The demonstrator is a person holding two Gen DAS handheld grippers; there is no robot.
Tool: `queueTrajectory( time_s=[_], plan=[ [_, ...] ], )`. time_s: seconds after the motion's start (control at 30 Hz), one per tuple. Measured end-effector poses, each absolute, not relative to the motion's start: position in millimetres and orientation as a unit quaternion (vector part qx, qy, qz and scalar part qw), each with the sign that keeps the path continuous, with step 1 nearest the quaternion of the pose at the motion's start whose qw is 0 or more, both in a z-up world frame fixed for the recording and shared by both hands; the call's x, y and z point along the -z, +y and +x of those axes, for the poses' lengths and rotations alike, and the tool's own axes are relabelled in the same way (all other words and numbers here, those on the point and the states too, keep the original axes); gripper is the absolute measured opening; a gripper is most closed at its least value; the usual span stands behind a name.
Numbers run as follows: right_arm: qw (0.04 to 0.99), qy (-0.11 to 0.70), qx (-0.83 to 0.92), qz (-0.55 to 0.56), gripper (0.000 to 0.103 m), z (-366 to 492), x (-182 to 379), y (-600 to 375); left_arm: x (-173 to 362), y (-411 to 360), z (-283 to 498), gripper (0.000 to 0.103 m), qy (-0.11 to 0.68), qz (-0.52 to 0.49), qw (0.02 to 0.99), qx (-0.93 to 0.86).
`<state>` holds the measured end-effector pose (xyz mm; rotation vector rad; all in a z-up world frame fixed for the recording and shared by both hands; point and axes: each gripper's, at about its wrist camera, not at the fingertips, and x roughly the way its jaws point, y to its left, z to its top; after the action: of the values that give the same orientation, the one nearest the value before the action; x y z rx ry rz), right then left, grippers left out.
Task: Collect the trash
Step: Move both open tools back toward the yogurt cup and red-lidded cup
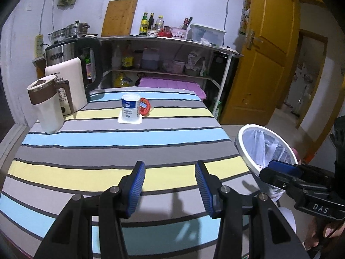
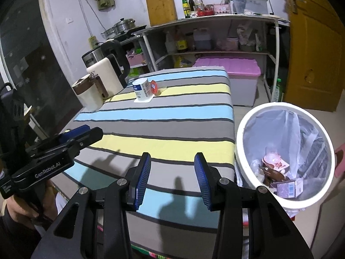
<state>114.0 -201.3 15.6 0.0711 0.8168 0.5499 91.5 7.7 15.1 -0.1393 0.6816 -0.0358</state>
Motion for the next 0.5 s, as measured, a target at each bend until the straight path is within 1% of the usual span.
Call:
queueTrajectory(
  time_s=[0.5],
  plan=[
    [0.875, 0.395, -0.278, 0.014, 0.043, 154, -17, -154, -8, 56, 119, 0.048, 0.340, -0.080, 0.937, -0.029]
  ],
)
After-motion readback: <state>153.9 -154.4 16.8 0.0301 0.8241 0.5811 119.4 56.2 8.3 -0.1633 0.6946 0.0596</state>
